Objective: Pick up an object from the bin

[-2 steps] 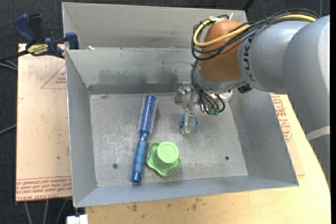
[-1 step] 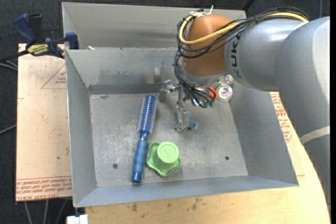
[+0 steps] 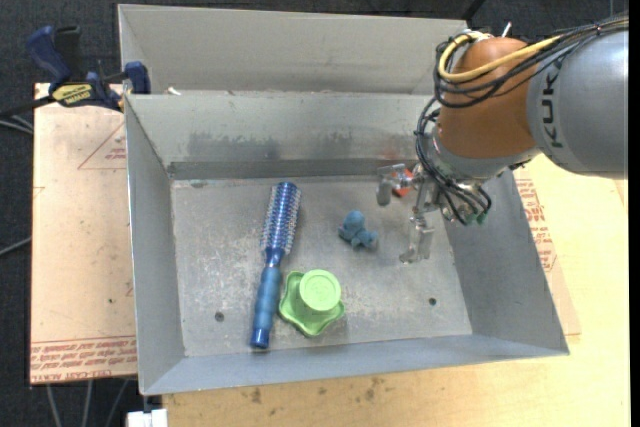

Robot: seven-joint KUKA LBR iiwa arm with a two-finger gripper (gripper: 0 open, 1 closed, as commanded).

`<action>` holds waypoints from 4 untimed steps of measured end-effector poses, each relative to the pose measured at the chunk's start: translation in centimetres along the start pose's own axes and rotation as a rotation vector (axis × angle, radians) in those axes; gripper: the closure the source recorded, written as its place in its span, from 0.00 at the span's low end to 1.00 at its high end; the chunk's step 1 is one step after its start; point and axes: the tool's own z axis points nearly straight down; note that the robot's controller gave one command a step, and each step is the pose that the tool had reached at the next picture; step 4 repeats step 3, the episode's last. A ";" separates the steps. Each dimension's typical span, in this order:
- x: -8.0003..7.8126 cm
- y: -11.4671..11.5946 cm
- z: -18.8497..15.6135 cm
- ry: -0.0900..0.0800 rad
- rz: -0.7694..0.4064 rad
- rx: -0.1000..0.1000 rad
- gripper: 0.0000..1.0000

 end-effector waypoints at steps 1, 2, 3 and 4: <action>-6.1 4.3 5.4 -0.002 -0.176 -0.005 0.00; -6.1 4.0 5.1 -0.003 -0.173 -0.003 1.00; -5.9 3.1 -11.6 -0.012 -0.166 0.000 1.00; -5.9 3.1 -11.6 -0.012 -0.166 0.000 1.00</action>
Offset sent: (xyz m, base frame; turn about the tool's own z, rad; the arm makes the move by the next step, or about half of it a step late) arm 0.0529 0.0483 -0.0516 -0.1757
